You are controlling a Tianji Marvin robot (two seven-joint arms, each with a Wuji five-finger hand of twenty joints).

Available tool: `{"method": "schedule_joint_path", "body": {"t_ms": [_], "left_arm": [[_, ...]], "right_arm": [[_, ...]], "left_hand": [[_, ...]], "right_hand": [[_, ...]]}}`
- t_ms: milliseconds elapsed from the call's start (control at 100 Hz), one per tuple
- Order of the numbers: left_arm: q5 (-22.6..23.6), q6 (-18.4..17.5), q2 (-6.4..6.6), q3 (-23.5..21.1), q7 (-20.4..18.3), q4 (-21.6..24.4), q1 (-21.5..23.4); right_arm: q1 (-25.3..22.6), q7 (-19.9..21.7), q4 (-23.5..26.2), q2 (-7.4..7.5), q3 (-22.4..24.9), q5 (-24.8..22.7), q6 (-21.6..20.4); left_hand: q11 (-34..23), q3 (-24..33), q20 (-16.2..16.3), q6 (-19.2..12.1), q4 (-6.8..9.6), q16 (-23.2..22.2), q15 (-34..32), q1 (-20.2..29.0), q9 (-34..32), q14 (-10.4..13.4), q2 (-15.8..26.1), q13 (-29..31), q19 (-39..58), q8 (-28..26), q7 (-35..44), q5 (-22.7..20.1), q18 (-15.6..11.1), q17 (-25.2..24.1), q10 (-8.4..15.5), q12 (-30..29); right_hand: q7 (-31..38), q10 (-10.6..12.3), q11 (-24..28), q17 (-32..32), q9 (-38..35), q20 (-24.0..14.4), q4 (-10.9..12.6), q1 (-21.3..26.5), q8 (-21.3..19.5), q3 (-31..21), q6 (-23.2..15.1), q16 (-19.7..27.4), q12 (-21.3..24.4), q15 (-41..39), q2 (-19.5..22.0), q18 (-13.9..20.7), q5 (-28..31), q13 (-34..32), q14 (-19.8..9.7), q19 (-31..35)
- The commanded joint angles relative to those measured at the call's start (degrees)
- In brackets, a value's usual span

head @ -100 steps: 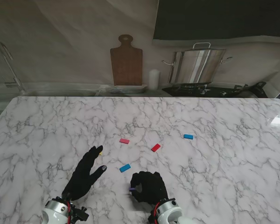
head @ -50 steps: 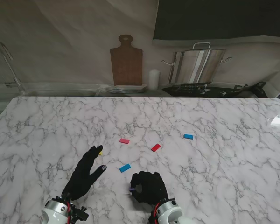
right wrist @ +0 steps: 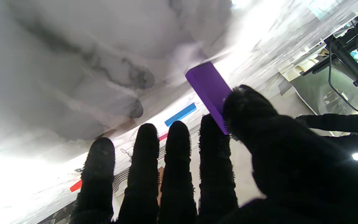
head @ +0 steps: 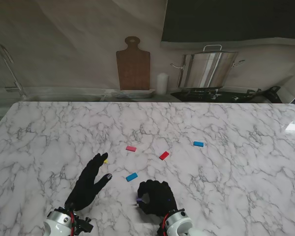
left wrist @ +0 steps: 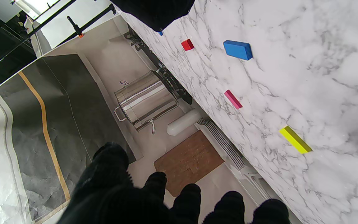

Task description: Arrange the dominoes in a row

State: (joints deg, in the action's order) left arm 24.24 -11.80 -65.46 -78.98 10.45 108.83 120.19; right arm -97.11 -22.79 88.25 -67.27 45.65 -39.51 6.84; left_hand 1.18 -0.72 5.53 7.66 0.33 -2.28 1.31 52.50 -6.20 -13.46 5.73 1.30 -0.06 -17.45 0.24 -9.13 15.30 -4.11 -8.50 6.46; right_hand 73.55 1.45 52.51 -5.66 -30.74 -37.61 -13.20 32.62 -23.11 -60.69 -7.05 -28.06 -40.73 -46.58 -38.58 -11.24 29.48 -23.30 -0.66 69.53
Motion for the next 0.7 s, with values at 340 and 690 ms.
{"method": "schedule_joint_path", "body": {"t_ms": [340,690], "left_arm": [[0.0,-0.1,-0.11,0.1,-0.8,0.3,0.3],[0.2,-0.1,-0.10,0.1,-0.7,0.3,0.3]], "right_arm": [[-0.6,1.3,0.5,0.59,0.1,-1.0,-0.1],[-1.6,1.8,2.1,1.26,1.2,-2.8,-1.3]], "left_hand": [[0.1,-0.2,0.7,-0.4,-0.14,0.0,0.3,1.4,1.1,0.3,0.0,-1.5,-0.6,0.9,-0.7,1.6,-0.4,0.2,1.0,-0.3],[0.1,-0.2,0.8,-0.4,-0.14,0.0,0.3,1.4,1.1,0.3,-0.4,-1.5,-0.6,1.0,-0.8,1.6,-0.3,0.2,0.9,-0.3]], "right_hand": [[-5.3,-0.6,-0.1,1.9,6.2,-0.2,3.8,-4.7,-2.4,-0.7,4.0,0.4,1.7,2.6,1.0,0.5,-3.8,4.8,-0.2,-2.1],[-21.3,-1.5,-5.4,4.2,13.3,-0.4,8.2,-12.2,-9.1,5.7,8.1,1.9,4.9,7.2,3.8,0.6,-6.5,8.1,-0.5,-4.8]]}}
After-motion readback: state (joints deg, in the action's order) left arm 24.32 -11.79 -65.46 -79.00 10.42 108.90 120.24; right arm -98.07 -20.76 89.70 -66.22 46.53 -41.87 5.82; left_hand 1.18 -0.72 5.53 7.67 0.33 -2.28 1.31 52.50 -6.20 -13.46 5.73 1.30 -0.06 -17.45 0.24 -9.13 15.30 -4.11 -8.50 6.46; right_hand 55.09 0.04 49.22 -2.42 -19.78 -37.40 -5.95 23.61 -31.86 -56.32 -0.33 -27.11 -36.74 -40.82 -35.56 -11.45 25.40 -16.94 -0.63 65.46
